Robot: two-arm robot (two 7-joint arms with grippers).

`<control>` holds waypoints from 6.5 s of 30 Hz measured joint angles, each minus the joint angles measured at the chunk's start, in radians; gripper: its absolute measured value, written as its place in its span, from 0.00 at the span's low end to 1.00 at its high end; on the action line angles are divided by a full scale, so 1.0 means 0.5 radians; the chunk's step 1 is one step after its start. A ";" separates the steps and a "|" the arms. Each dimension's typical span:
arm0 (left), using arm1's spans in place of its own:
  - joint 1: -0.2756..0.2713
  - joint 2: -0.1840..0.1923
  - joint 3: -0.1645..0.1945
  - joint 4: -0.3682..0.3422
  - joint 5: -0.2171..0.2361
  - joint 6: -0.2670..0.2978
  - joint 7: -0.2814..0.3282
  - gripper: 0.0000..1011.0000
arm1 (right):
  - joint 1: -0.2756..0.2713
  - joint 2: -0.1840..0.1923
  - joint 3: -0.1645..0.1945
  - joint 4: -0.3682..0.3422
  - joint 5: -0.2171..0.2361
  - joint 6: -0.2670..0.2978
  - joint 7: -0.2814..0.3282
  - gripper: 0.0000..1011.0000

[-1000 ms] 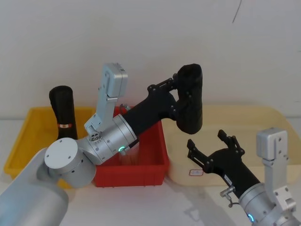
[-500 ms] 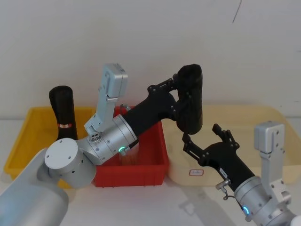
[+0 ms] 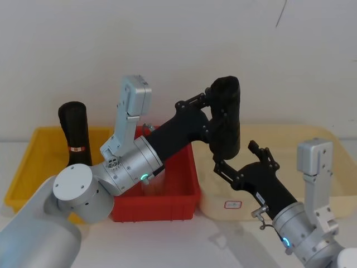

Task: Pick up the garbage bag with the one hand and transfer it to the other hand.

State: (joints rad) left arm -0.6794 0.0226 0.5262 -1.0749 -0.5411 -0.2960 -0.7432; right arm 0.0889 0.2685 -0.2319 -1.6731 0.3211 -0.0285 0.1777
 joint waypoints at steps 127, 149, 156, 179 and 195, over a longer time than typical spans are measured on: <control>0.000 0.000 0.000 0.000 0.000 0.000 0.000 0.99 | 0.704 -0.535 0.331 0.680 -0.344 0.679 -0.799 0.91; 0.110 0.095 -0.032 -0.193 0.081 -0.001 0.196 0.99 | 0.656 -0.519 0.338 0.529 -0.414 0.631 -0.787 0.99; 0.220 0.173 -0.079 -0.359 0.156 0.028 0.354 0.99 | 0.580 -0.477 0.311 0.400 -0.384 0.654 -0.652 0.99; 0.644 0.428 -0.321 -0.934 0.389 0.162 0.838 0.99 | 0.332 -0.319 0.122 0.104 -0.335 0.707 -0.184 0.99; 0.849 0.513 -0.462 -1.182 0.471 0.222 1.011 0.99 | 0.295 -0.257 -0.123 0.082 -0.351 0.707 0.054 0.99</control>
State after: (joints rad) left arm -0.2550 0.2789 0.2952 -1.6659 -0.3057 -0.1850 -0.2378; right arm 0.2364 0.1398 -0.2933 -1.6321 0.1454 0.3251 0.2048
